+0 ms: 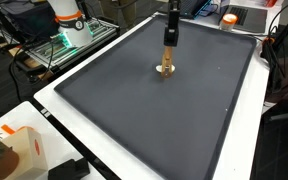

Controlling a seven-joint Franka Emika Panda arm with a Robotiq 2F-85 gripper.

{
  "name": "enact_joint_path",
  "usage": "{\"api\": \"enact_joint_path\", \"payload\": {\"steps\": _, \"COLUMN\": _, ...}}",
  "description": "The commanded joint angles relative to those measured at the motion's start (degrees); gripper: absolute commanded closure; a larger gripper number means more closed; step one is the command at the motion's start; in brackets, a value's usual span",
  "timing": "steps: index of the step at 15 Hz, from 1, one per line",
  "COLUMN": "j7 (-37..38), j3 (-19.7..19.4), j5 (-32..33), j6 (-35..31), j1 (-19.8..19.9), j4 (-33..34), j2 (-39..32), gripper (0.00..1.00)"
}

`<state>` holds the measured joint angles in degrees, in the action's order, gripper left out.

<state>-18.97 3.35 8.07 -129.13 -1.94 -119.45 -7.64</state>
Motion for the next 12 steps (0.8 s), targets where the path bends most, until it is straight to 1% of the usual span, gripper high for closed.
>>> {"api": "enact_joint_path", "payload": {"steps": 1, "j7": 1.13, "j3": -0.22, "j5": 0.73, "j6": -0.95, "j1": -0.02, "j4": 1.13, "j2": -2.87, "gripper": 0.78}}
{"api": "enact_joint_path", "payload": {"steps": 2, "j7": 0.73, "j3": -0.13, "j5": 0.48, "j6": -0.08, "j1": -0.03, "j4": 1.63, "j2": -3.36, "gripper": 0.78}}
{"api": "enact_joint_path", "payload": {"steps": 5, "j7": -0.83, "j3": 0.28, "j5": -0.66, "j6": -2.76, "j1": 0.1, "j4": 1.65, "j2": -4.08, "gripper": 0.78}}
{"api": "enact_joint_path", "payload": {"steps": 12, "j7": -2.93, "j3": 0.9, "j5": -1.91, "j6": -3.17, "j1": 0.16, "j4": 3.4, "j2": -6.57, "gripper": 0.78}}
